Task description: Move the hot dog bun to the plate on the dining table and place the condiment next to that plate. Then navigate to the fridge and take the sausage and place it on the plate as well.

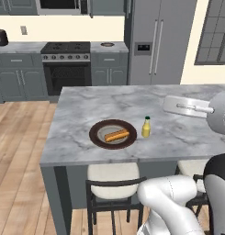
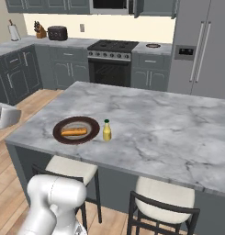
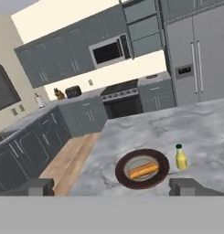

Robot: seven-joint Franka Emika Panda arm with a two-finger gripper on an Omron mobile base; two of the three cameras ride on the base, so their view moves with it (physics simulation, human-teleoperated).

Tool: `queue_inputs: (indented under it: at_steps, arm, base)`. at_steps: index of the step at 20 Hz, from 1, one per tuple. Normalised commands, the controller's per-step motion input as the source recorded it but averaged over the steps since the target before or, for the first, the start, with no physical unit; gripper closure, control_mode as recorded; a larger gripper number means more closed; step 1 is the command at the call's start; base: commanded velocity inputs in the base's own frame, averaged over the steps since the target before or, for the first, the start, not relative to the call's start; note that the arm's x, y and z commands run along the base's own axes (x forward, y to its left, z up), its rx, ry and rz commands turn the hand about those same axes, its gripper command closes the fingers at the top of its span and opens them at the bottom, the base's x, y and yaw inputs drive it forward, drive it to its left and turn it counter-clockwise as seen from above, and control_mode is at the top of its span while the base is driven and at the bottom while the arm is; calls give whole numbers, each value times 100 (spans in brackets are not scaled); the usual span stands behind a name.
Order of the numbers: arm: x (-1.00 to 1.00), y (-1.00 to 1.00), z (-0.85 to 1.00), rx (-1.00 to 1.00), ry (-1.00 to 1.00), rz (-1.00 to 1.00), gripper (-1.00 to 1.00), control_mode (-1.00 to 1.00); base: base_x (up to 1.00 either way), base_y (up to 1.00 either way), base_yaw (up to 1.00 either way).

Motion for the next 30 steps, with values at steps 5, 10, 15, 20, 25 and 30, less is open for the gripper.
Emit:
queue_inputs:
  at_steps: [5,10,15,20,25,30]
  arm:
    - [-33,-38,2,11,45,-16,-100,-100]
    - [0,-44,-37,-9,15,0,-100,-100]
    - [2,-6,-65,-29,2,6,-100,-100]
    - [2,0,-24,-10,3,5,-100,-100]
    - [-4,-4,-8,0,0,6,-100,-100]
    - [-1,-1,-2,0,0,0,-100,-100]
  base:
    - [0,0,0]
    - [0,0,0]
    - [0,0,0]
    - [0,0,0]
    - [0,0,0]
    - [0,0,0]
